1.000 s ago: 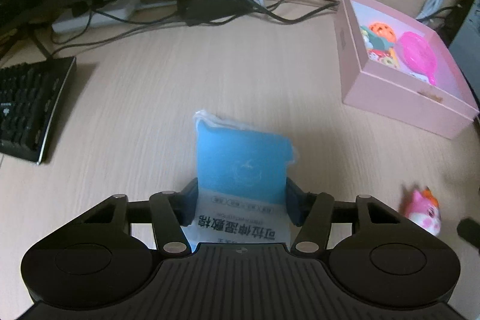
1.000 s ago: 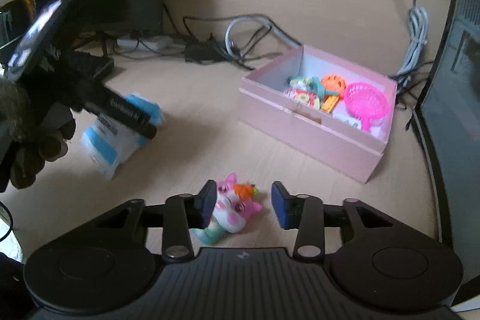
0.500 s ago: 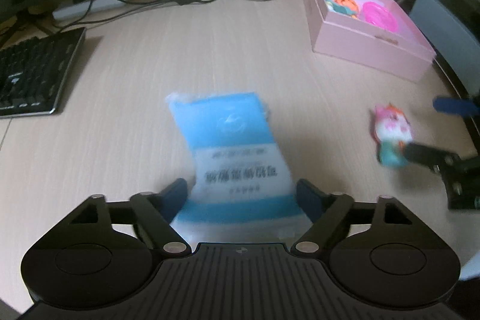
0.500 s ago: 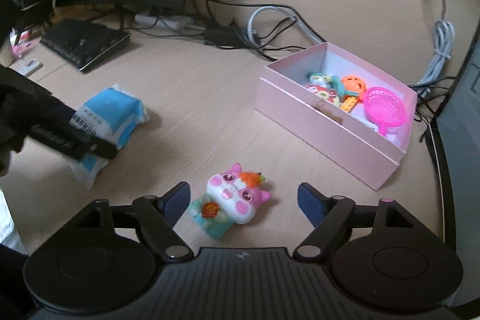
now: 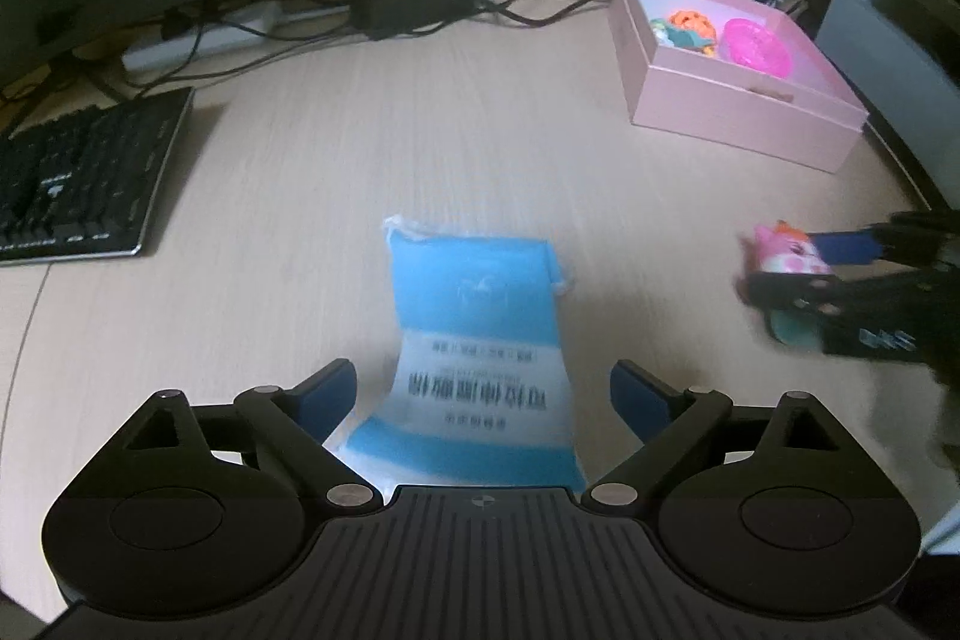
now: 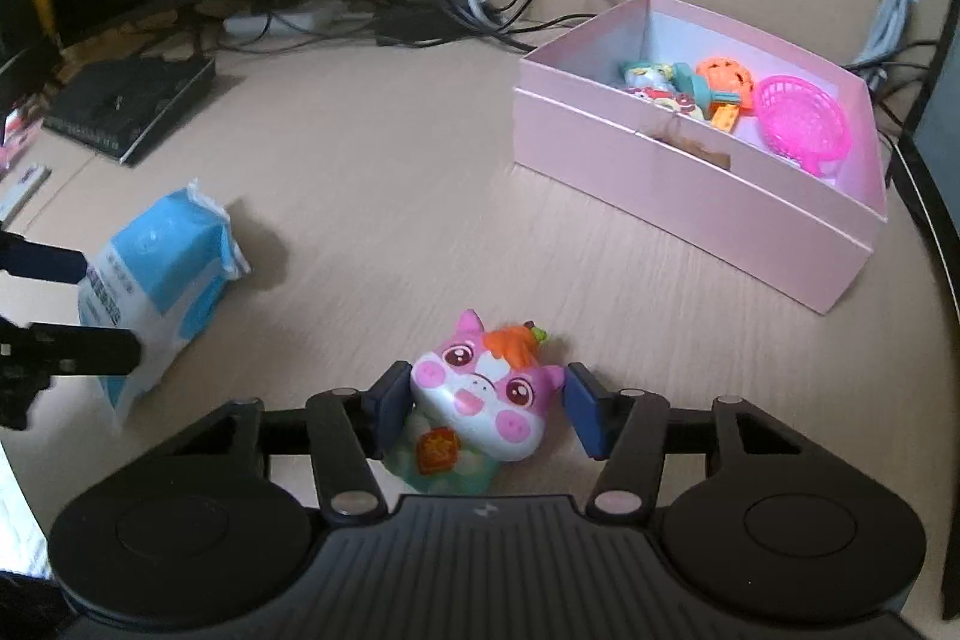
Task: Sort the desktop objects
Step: 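Carry the tissue pack and pig over the pink box and open both tools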
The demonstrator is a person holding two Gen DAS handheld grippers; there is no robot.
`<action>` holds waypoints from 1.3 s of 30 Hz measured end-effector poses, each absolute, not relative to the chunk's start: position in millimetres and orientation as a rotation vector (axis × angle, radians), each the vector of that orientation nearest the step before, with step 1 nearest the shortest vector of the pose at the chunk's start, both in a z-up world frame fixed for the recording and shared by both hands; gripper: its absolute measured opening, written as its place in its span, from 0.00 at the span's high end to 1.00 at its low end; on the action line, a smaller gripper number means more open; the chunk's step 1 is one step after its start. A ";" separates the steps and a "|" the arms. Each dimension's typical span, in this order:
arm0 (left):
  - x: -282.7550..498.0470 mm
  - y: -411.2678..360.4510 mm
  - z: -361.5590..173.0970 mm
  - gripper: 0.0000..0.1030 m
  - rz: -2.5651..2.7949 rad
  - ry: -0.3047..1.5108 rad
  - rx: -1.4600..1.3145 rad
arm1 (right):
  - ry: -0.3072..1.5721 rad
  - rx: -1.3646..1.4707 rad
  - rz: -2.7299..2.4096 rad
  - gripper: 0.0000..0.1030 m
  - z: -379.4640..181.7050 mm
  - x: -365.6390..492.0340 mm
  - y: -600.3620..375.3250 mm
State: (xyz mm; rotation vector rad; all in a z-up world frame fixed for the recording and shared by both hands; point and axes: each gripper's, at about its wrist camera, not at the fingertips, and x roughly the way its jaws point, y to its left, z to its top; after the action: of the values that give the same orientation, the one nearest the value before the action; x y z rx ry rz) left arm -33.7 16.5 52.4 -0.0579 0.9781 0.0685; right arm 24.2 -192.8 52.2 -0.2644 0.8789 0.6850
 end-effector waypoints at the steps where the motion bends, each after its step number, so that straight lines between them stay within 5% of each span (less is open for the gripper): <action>1: -30.3 16.5 50.2 0.07 0.071 0.984 -0.051 | 0.868 -0.277 0.697 0.49 56.6 20.8 -193.5; 7: -17.7 20.2 34.0 0.13 0.080 1.035 -0.060 | 0.793 -0.351 0.668 0.49 84.7 7.9 -198.1; 9: -15.4 22.9 28.9 0.22 0.086 1.048 -0.069 | 0.785 -0.336 0.653 0.49 91.6 7.9 -201.9; 11: -16.1 22.0 31.0 0.42 0.088 1.028 -0.052 | 0.785 -0.329 0.631 0.49 95.4 9.0 -205.0; 22: 18.7 -24.2 115.1 0.44 -0.142 0.850 -0.043 | 0.743 -0.267 0.574 0.49 117.3 3.9 -245.6; 30: 117.4 -96.3 174.9 0.41 -0.332 0.661 0.057 | 0.744 -0.174 0.490 0.49 125.4 -6.6 -288.0; 32: 143.5 -109.9 172.4 0.21 -0.345 0.662 0.073 | 0.749 -0.154 0.459 0.49 125.2 -8.4 -297.5; 39: 167.7 -110.4 140.1 0.06 -0.210 0.795 0.046 | 0.751 -0.094 0.382 0.49 124.5 -7.3 -330.3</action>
State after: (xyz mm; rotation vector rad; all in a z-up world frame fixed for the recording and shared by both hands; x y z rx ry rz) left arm 167.7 -110.4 140.1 0.0462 0.7949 -0.2103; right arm -7.3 -330.2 124.5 -0.0945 0.7512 0.3825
